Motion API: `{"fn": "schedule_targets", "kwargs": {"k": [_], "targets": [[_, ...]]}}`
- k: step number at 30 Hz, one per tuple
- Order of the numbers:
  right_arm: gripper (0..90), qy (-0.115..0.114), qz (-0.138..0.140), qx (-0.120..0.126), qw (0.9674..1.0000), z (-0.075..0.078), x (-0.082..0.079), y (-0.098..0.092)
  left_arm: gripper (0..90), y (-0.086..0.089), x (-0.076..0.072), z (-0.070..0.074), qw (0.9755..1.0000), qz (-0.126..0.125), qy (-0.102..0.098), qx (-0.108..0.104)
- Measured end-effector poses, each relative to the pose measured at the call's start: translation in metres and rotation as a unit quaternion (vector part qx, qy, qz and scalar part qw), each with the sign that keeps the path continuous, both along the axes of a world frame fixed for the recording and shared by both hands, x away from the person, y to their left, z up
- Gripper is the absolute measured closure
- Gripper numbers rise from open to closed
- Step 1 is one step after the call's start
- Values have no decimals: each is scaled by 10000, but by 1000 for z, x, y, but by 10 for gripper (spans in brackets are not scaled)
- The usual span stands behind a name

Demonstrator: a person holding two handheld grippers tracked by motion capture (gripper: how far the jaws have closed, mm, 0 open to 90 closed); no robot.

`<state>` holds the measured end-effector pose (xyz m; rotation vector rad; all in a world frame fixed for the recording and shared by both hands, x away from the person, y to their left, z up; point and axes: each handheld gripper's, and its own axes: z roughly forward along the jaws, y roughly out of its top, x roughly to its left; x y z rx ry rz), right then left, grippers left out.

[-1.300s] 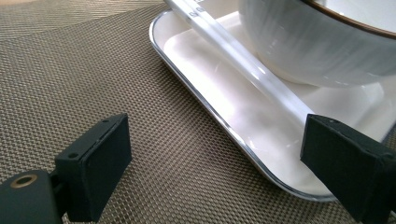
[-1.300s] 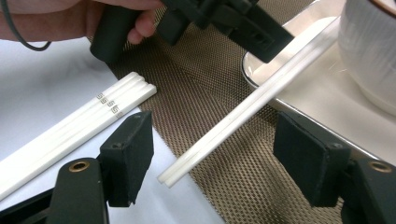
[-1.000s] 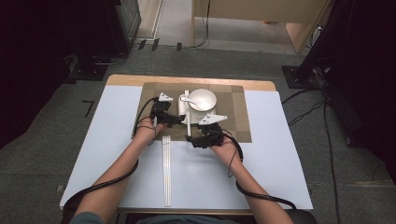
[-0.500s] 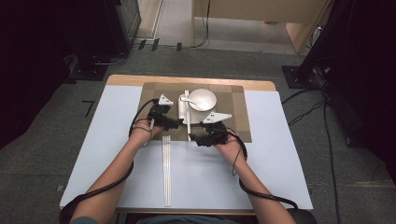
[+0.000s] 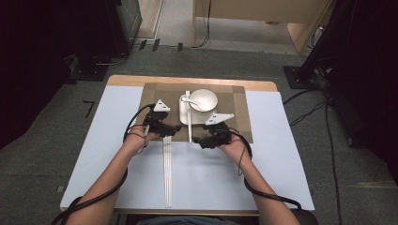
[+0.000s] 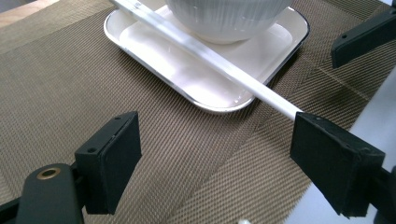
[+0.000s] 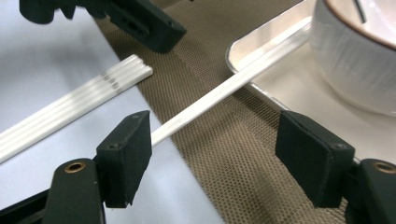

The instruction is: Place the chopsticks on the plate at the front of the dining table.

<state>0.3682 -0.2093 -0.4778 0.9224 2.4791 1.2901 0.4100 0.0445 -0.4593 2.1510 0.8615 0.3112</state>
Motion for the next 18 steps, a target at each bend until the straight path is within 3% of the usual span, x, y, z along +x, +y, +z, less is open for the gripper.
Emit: {"fn": "schedule_targets", "kwargs": {"k": [4,7,13,18], "targets": [[270,-33,73,-102,9999,0,-1,0,162,6,-5,1,10000,16,-18,-24],[269,-53,61,-44,10000,1,0,-4,162,12,-9,2,10000,30,-25,-83],[269,76,-63,-24,9999,1,-1,-11,163,24,-14,-5,9999,64,76,-95],[269,76,-122,54,9999,3,-2,-20,164,36,-17,-9,9998,179,62,6]]}}
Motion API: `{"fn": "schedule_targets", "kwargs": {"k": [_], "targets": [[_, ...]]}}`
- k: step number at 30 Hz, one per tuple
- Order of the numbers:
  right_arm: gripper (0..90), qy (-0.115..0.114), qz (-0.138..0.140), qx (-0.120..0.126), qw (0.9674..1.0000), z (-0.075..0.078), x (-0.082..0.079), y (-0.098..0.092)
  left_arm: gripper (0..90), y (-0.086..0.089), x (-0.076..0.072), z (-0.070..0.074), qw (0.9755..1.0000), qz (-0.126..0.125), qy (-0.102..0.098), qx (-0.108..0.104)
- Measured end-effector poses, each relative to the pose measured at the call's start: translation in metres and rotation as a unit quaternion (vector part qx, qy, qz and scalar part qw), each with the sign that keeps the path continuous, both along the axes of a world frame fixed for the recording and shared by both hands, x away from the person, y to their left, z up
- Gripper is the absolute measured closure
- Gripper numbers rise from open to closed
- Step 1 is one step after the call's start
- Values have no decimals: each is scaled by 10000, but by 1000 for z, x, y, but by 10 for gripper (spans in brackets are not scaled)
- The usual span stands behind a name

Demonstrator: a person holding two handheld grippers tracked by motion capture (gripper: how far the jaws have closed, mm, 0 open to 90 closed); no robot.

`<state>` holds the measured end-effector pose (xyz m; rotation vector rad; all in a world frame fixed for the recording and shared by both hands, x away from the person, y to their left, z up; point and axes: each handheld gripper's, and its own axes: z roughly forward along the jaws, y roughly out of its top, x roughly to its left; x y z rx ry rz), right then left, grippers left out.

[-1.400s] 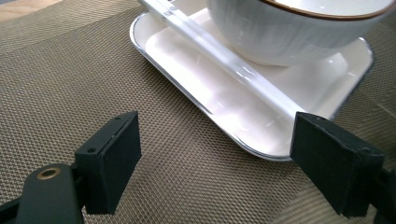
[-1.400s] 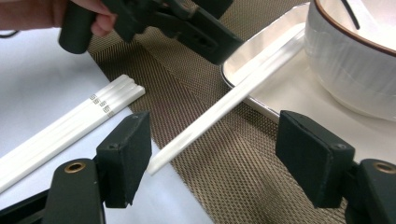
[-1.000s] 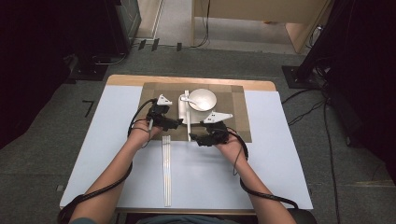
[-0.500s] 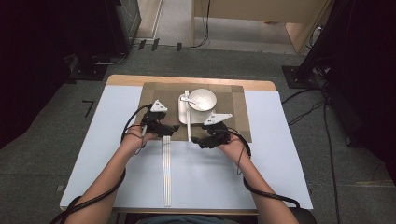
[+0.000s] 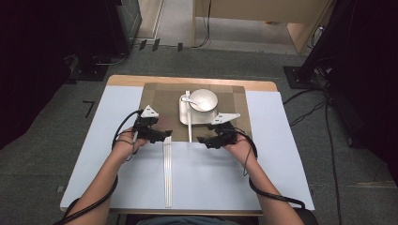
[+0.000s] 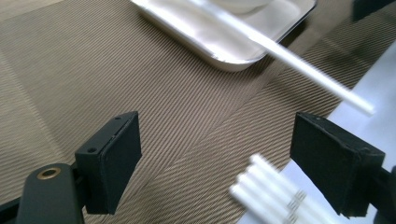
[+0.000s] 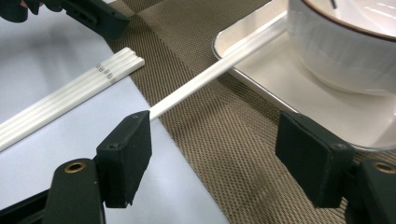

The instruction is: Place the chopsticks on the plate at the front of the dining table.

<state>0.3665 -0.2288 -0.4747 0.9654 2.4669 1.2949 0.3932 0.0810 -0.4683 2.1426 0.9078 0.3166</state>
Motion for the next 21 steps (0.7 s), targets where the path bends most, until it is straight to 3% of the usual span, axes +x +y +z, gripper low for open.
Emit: {"fn": "schedule_targets", "kwargs": {"k": [4,9,12,16,21], "targets": [[269,16,-1,13,10000,0,-2,-6,165,10,-3,-1,10000,76,8,-50],[270,-74,-120,-197,9997,-1,-3,-12,166,20,-7,0,9998,184,66,-58],[270,-73,-192,-135,9997,0,-4,-17,166,26,-11,0,9996,237,91,-135],[270,-70,-229,-113,9996,0,-5,-24,166,36,-16,-1,9997,253,65,-25],[270,-59,-312,-159,9994,1,-7,-32,166,49,-18,-1,9991,395,141,-73]]}}
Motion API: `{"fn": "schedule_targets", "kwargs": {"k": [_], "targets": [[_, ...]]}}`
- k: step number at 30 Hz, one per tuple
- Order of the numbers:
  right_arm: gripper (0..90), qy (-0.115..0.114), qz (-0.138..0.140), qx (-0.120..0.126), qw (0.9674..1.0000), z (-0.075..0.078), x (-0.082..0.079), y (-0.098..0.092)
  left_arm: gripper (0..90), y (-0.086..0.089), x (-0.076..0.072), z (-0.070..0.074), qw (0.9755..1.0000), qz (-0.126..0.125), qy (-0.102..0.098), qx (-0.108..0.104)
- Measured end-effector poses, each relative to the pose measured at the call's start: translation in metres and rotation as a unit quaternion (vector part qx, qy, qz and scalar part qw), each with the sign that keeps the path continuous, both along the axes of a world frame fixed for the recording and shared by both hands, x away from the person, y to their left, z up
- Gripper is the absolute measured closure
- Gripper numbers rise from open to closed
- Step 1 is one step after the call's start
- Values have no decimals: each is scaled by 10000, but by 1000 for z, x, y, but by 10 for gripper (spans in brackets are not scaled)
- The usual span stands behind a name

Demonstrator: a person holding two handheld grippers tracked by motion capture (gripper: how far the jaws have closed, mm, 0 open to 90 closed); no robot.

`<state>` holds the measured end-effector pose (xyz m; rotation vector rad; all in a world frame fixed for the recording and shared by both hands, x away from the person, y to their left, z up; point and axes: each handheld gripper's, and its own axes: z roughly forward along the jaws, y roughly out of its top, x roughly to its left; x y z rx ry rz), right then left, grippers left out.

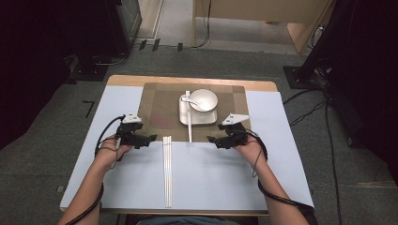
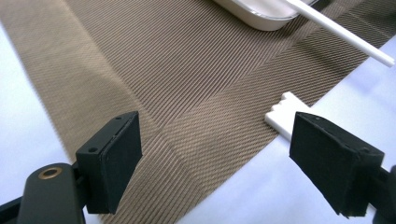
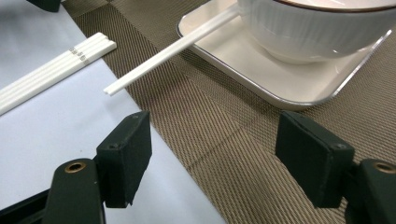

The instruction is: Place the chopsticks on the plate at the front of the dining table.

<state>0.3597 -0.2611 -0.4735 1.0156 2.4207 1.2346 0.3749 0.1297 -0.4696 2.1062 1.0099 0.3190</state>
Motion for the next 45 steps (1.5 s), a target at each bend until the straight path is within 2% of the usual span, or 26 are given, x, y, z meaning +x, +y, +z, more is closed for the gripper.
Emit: {"fn": "schedule_targets", "kwargs": {"k": [4,8,11,14,20,21,24,26,29,33,35,40,45], "targets": [[269,6,-30,-73,10000,-1,-5,-7,165,8,-2,1,10000,12,-30,-45],[269,70,-76,-163,9998,-5,-9,-14,165,15,-6,-2,9998,50,-91,183],[269,92,-99,-166,9998,-7,-11,-18,165,21,-9,-4,9998,131,-29,144],[269,163,-125,-174,9996,-10,-12,-21,166,26,-9,-8,9996,165,-28,220],[269,303,-187,-361,9987,-19,-10,-23,166,35,-4,-18,9996,213,104,147],[269,307,-214,-350,9987,-20,-9,-23,166,37,-3,-20,9996,206,103,189],[269,317,-243,-330,9987,-22,-8,-24,166,39,-2,-22,9998,143,22,129],[267,286,-243,-302,9988,-23,-7,-25,167,39,-1,-23,9998,187,-12,85],[250,234,-255,-335,9988,-24,-7,-23,167,39,-3,-26,9996,86,-160,210],[175,-19,-160,-517,9985,-28,-9,-19,139,36,-5,-27,9990,17,-232,379],[139,-30,-103,-602,9981,-28,-8,-16,139,35,-5,-27,9990,39,-249,365],[132,-2,-121,-581,9982,-29,-7,-16,136,35,-5,-27,9991,46,-220,369],[125,10,-124,-590,9982,-29,-7,-15,70,32,-3,-28,9990,-67,-157,413]]}}
